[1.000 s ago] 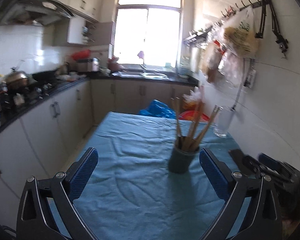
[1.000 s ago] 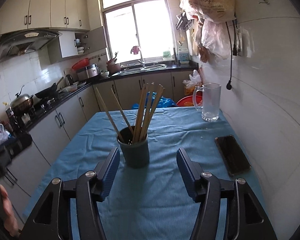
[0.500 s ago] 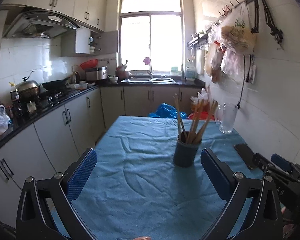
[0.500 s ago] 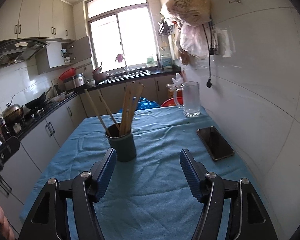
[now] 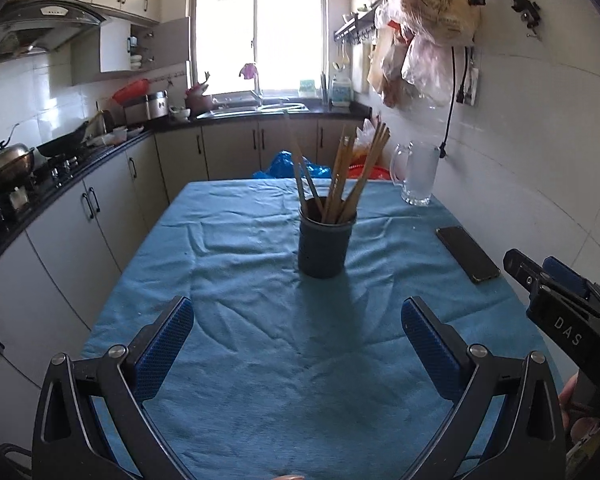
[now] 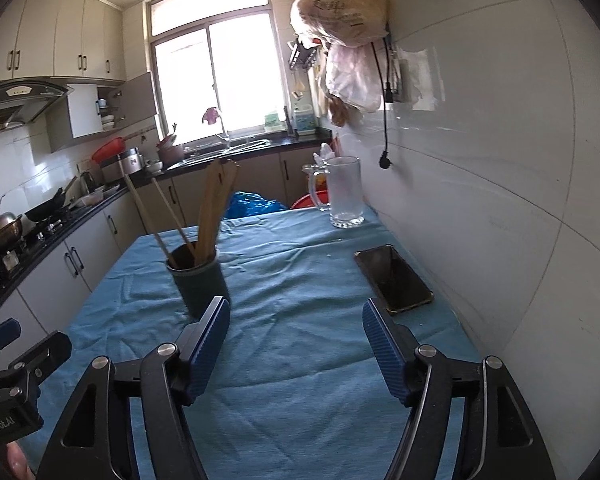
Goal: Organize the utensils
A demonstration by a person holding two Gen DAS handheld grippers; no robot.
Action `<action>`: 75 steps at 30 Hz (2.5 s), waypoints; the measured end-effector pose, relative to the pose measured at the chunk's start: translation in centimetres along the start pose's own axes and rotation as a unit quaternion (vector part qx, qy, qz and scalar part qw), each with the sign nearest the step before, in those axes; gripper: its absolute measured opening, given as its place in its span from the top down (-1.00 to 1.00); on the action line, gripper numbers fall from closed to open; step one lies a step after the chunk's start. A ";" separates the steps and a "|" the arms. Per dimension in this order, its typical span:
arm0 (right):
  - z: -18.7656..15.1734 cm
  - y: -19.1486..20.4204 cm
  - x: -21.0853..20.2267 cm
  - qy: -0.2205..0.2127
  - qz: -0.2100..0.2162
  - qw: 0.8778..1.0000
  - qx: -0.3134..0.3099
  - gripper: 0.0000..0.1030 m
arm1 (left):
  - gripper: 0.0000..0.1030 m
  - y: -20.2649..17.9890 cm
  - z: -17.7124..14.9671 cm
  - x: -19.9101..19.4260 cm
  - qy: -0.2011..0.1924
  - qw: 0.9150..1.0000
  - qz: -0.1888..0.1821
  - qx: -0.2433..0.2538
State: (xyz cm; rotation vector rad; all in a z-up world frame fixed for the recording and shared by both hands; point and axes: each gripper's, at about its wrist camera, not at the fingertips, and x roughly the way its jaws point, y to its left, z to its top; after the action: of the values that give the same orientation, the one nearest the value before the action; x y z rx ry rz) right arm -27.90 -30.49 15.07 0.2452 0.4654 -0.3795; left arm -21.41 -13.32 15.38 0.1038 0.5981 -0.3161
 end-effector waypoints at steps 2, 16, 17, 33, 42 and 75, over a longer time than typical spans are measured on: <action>-0.1 -0.4 0.3 0.004 0.000 1.000 0.004 -0.43 | -1.00 -0.2 0.0 0.5 0.006 1.000 -0.004 -0.002; -0.5 -0.7 1.7 0.020 -0.005 1.000 -0.001 -0.45 | -1.00 -0.7 0.1 2.6 0.029 0.999 -0.014 -0.007; -0.5 -0.7 1.8 0.021 -0.005 1.000 -0.001 -0.45 | -1.00 -0.6 0.1 2.7 0.029 0.999 -0.017 -0.008; -1.0 0.2 2.5 0.029 0.002 0.999 -0.012 -0.47 | -1.00 -0.2 0.1 2.9 0.027 0.999 -0.021 -0.016; -1.1 0.3 2.5 0.032 0.004 0.999 -0.011 -0.48 | -1.00 0.0 0.0 3.0 0.029 0.999 -0.020 -0.017; -2.0 1.4 3.0 0.047 0.009 0.999 -0.015 -0.52 | -1.00 0.4 -0.6 3.9 0.051 0.998 -0.009 -0.027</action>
State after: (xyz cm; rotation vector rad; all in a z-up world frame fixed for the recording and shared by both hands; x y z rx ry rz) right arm -25.67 -29.49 12.10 0.2378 0.5601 -0.3441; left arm -18.59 -13.83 12.69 0.0629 0.7089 -0.3135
